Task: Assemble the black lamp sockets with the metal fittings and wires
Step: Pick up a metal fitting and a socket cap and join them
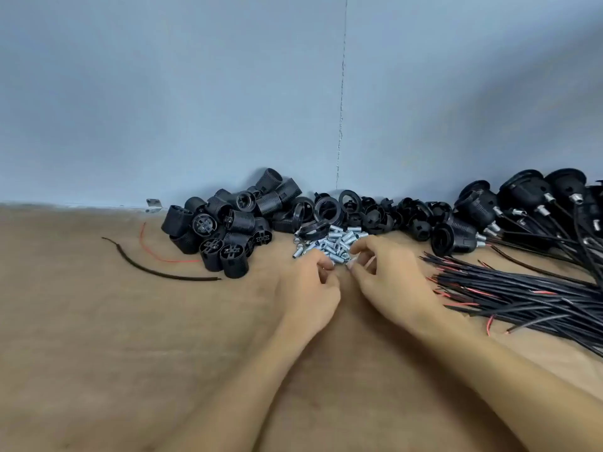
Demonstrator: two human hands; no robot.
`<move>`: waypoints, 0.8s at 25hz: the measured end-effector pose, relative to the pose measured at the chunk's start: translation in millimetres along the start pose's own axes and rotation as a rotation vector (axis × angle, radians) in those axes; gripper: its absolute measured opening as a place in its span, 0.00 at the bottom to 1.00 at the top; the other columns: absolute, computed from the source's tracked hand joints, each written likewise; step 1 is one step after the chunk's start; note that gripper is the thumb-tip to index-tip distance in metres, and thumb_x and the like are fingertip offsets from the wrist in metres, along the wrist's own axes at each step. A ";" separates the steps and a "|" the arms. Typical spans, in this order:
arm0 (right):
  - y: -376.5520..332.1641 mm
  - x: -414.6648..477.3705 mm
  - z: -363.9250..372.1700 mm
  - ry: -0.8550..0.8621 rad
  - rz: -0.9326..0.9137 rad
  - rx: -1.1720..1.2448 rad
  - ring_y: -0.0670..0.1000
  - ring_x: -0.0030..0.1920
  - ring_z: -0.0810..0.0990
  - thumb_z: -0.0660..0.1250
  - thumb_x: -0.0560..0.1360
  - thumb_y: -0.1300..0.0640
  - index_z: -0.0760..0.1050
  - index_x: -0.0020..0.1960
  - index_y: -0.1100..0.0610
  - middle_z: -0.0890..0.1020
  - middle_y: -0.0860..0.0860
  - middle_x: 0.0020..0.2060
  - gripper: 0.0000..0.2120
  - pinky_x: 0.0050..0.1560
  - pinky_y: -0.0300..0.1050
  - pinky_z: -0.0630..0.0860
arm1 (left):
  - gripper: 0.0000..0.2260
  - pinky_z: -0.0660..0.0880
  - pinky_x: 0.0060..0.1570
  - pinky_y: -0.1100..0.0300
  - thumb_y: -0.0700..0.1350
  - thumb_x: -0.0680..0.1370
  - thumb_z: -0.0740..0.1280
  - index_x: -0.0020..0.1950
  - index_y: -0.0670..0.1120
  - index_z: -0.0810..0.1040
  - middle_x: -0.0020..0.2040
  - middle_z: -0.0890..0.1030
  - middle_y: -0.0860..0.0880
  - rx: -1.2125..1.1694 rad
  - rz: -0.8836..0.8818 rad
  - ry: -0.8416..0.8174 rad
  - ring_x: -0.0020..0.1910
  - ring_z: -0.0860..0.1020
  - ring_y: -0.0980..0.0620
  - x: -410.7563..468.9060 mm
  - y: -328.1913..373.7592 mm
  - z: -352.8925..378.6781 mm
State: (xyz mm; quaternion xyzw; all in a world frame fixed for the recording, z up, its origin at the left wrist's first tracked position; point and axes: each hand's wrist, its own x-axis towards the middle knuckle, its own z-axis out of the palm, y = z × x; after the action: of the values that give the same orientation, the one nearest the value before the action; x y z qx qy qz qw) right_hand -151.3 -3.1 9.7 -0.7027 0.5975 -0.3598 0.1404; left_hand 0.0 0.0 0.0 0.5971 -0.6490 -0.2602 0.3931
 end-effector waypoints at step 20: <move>20.0 4.9 7.5 0.008 -0.038 -0.119 0.48 0.46 0.78 0.70 0.77 0.54 0.78 0.48 0.50 0.80 0.46 0.46 0.02 0.50 0.49 0.76 | 0.13 0.70 0.41 0.61 0.53 0.78 0.70 0.63 0.60 0.82 0.47 0.73 0.59 0.375 0.172 0.110 0.44 0.72 0.59 11.2 -17.2 1.1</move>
State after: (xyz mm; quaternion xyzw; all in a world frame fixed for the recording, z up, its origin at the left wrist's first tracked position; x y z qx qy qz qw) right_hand -160.9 -14.5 -6.4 -0.7194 0.6051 -0.3292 0.0890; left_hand 9.1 -13.7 -12.2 0.6155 -0.7123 -0.0674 0.3305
